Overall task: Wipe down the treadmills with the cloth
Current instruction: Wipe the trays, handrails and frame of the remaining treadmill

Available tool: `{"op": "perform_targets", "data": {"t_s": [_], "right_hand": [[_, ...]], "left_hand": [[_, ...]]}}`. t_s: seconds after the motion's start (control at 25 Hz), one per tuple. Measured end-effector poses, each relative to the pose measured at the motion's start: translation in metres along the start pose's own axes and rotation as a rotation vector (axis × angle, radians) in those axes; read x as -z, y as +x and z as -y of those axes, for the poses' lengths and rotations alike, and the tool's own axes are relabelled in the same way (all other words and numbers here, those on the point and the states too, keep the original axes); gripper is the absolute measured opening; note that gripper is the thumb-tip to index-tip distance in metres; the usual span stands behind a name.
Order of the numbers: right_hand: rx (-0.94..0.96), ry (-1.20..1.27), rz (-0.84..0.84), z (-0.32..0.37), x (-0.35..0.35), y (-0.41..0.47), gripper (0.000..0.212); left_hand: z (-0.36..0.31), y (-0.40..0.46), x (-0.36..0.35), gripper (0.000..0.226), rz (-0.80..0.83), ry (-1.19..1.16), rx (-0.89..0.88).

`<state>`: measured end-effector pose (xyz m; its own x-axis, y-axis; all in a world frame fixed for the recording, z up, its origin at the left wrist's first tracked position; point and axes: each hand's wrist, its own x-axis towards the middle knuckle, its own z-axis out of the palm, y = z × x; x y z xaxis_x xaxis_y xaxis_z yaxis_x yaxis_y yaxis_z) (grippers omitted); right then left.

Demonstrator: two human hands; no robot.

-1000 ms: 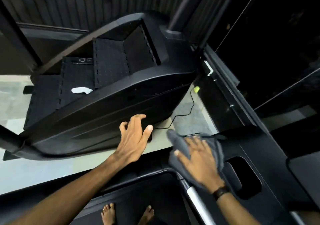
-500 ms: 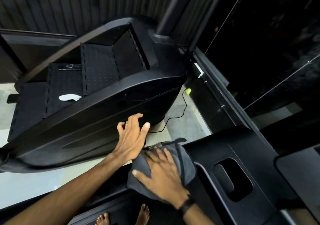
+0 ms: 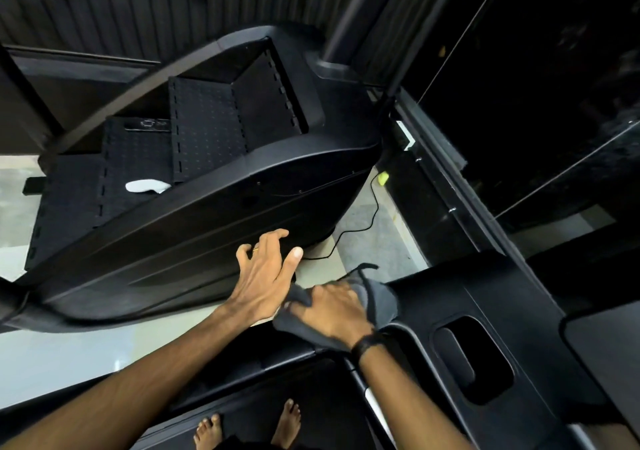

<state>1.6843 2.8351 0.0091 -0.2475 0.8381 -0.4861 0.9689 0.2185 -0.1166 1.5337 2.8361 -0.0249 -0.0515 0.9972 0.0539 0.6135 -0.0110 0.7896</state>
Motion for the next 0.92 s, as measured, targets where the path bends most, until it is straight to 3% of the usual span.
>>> {"op": "perform_targets", "data": {"t_s": [0.12, 0.2, 0.32, 0.44, 0.48, 0.56, 0.6, 0.68, 0.8, 0.92], "right_hand": [[0.182, -0.029, -0.292, 0.002, -0.026, -0.066, 0.057], [0.092, -0.113, -0.354, -0.028, -0.019, -0.051, 0.057], [-0.186, -0.07, 0.02, -0.036, 0.014, 0.007, 0.059], [-0.164, -0.051, 0.267, -0.002, 0.019, 0.046, 0.056], [-0.097, -0.057, 0.253, 0.011, 0.013, 0.041, 0.055], [0.048, -0.022, 0.05, 0.022, -0.004, 0.002, 0.054], [0.134, 0.013, -0.078, 0.017, -0.013, -0.022, 0.055], [0.201, 0.012, -0.182, -0.015, -0.016, -0.051, 0.062], [-0.107, -0.143, -0.209, -0.091, 0.011, -0.02, 0.07], [-0.413, -0.129, 0.08, -0.101, 0.041, 0.027, 0.07]], "left_hand": [[0.004, 0.003, 0.001, 0.073, -0.025, -0.003, 0.011], [0.006, 0.002, 0.003, 0.073, -0.031, -0.01, 0.024], [0.008, -0.005, 0.005, 0.073, -0.01, -0.007, 0.03], [0.006, -0.009, 0.005, 0.073, 0.016, -0.001, 0.009], [0.007, -0.009, 0.005, 0.072, 0.012, -0.002, 0.009], [0.01, -0.005, 0.008, 0.072, -0.003, -0.014, 0.026], [0.013, -0.004, 0.01, 0.073, -0.011, -0.015, 0.041], [0.019, -0.005, 0.015, 0.074, -0.028, -0.012, 0.062], [0.028, -0.008, 0.019, 0.073, -0.014, -0.006, 0.085], [0.027, -0.013, 0.016, 0.069, 0.088, 0.018, 0.079]]}}
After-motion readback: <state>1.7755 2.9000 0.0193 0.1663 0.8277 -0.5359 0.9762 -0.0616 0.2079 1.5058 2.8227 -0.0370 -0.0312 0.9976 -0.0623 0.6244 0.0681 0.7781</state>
